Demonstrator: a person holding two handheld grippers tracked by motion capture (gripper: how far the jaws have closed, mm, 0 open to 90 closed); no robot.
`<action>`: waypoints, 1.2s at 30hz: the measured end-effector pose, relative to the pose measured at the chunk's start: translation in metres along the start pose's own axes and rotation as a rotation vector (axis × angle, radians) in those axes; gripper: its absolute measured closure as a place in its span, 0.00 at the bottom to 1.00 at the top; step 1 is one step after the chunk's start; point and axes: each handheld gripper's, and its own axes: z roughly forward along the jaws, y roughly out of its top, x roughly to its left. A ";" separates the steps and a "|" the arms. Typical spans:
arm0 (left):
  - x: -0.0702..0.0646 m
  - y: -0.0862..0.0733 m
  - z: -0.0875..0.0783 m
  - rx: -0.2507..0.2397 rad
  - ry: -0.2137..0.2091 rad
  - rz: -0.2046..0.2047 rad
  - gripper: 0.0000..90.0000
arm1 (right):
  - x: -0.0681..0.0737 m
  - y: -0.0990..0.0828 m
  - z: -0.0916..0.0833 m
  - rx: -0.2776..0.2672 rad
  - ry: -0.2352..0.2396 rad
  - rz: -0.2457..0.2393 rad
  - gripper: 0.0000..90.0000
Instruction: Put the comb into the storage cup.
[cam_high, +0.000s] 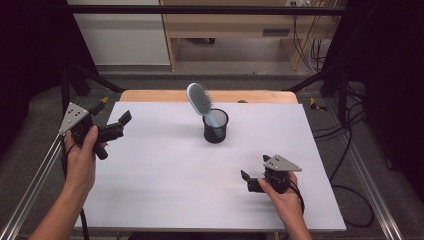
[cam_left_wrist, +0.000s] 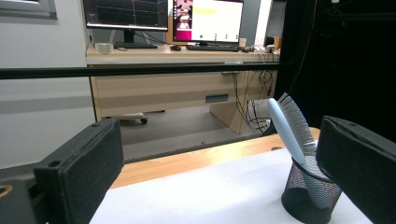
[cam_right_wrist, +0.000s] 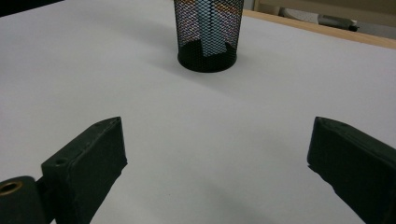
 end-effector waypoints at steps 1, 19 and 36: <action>0.000 0.000 -0.001 0.000 0.000 -0.001 0.01 | 0.000 0.000 0.000 -0.002 0.001 0.001 0.05; 0.008 -0.008 -0.022 -0.017 0.014 -0.005 0.01 | -0.003 0.001 -0.003 -0.006 0.007 -0.019 0.06; 0.013 -0.032 -0.043 -0.017 0.019 0.027 0.01 | -0.005 0.000 -0.007 -0.092 -0.011 -0.053 0.06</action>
